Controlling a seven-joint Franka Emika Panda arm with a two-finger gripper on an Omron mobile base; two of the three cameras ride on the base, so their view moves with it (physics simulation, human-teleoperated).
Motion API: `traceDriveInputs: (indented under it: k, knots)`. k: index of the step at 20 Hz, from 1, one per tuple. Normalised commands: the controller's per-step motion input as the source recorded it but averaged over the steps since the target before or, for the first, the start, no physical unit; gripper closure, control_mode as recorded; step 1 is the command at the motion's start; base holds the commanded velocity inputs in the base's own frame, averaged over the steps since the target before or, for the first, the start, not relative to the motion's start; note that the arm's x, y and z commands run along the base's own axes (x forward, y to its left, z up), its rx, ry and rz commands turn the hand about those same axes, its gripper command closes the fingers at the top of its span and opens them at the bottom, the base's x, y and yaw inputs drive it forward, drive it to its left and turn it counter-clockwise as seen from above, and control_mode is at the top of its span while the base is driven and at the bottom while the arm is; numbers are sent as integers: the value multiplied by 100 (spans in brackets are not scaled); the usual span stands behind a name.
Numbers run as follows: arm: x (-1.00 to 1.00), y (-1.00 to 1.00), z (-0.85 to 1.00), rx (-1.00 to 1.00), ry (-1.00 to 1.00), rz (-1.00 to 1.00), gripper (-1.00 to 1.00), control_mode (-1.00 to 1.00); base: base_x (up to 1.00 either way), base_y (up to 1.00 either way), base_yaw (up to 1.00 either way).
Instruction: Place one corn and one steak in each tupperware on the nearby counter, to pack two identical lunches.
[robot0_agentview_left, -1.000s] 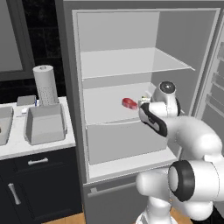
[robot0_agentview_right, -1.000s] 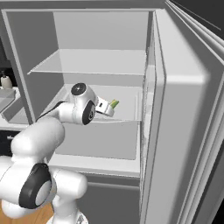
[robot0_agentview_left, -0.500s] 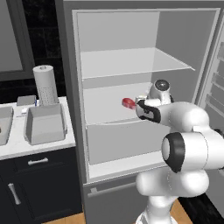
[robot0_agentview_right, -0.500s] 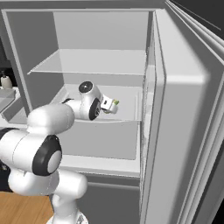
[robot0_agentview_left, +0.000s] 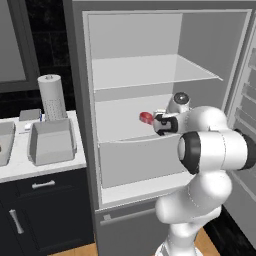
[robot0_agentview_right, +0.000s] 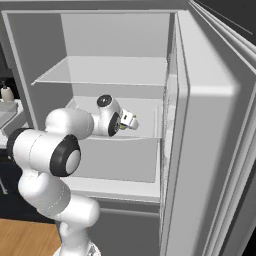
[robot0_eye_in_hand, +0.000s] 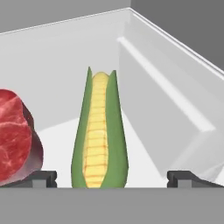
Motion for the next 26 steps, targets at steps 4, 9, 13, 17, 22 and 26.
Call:
traceDriveInputs:
  k: [4, 9, 13, 17, 22, 26]
  knots:
    - [45, -2, -25, 0, 0, -2, -100, -100, 0, 0, 0]
    - [38, -1, -28, 0, 0, -1, -100, -100, 0, 0, 0]
    - [19, -5, -34, 0, 1, -2, 100, -100, 0, 0, 0]
    - [-2, -6, -30, 0, 1, 0, 100, -100, 0, 0, 0]
    - [-31, 0, -25, 0, 0, 0, 100, -100, 0, 0, 0]
    - [-100, -7, -1, 0, 0, 0, 100, -100, 0, 0, 0]
